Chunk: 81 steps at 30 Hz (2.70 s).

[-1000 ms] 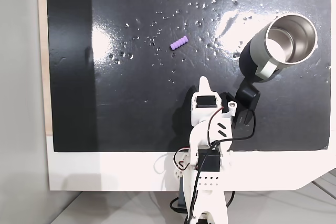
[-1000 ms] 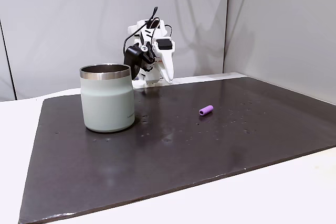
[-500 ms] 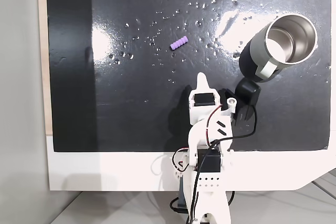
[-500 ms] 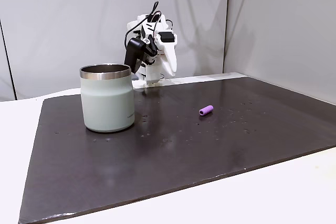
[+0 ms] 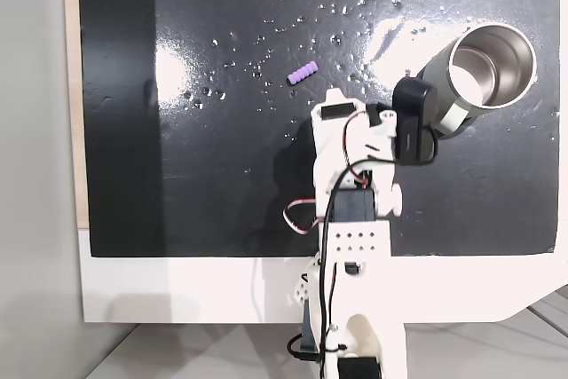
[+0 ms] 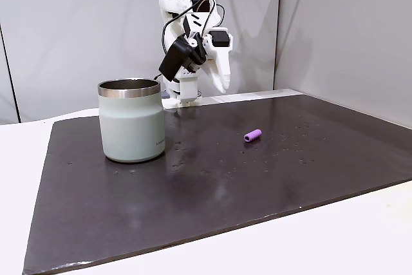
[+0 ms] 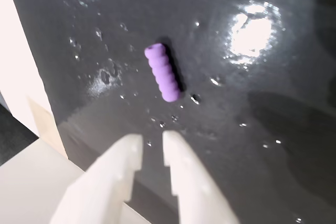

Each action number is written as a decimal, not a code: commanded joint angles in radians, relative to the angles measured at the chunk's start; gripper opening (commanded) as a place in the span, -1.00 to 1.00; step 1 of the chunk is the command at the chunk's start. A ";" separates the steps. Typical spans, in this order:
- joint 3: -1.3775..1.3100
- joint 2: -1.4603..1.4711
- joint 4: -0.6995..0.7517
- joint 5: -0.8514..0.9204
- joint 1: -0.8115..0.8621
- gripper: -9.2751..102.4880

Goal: Grasp a pengrip and put it in the cup.

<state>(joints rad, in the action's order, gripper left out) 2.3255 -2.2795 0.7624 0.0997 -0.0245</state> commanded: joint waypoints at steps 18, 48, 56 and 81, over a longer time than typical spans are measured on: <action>-0.471 0.554 0.083 -0.044 -0.031 -0.56; -0.672 0.891 0.100 -0.054 -0.118 -0.57; -0.689 0.940 0.104 -0.057 -0.123 -0.81; -0.811 0.483 0.502 -0.121 0.011 -0.83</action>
<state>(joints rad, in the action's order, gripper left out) 1.5999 -1.6966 1.1996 -0.0153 -0.0583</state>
